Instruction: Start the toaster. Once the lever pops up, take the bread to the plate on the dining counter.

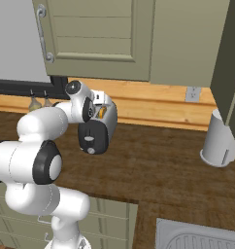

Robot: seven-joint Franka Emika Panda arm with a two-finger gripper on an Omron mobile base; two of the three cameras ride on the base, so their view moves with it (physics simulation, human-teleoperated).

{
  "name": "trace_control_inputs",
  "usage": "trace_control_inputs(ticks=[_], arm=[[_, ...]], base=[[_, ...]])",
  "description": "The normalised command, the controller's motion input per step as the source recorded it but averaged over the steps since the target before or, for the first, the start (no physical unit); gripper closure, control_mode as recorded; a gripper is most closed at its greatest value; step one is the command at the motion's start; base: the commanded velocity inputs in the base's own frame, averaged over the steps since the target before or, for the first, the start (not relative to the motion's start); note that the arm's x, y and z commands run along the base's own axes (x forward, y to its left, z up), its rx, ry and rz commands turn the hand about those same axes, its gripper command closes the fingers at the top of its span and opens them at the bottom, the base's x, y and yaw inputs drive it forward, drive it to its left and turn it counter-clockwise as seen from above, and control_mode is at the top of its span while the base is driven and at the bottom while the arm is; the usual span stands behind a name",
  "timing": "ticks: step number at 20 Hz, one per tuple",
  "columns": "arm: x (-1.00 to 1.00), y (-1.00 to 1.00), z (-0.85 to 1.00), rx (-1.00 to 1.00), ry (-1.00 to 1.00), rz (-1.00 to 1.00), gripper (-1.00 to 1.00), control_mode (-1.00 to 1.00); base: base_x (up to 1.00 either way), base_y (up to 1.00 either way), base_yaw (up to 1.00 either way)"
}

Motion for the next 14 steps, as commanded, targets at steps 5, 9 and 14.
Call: trace_control_inputs(ticks=[5, 9, 14], arm=[[0.0, 0.0, 0.0, 0.0, 0.0, 0.0, -1.0, -1.0], [0.0, 0.0, 0.0, 0.0, 0.0, 0.0, -1.0, -1.0], [0.0, 0.0, 0.0, 0.0, 0.0, 0.0, -1.0, -1.0]], base=[[0.0, 0.0, 0.0], [0.0, 0.0, 0.0], [0.0, 0.0, 0.0]])
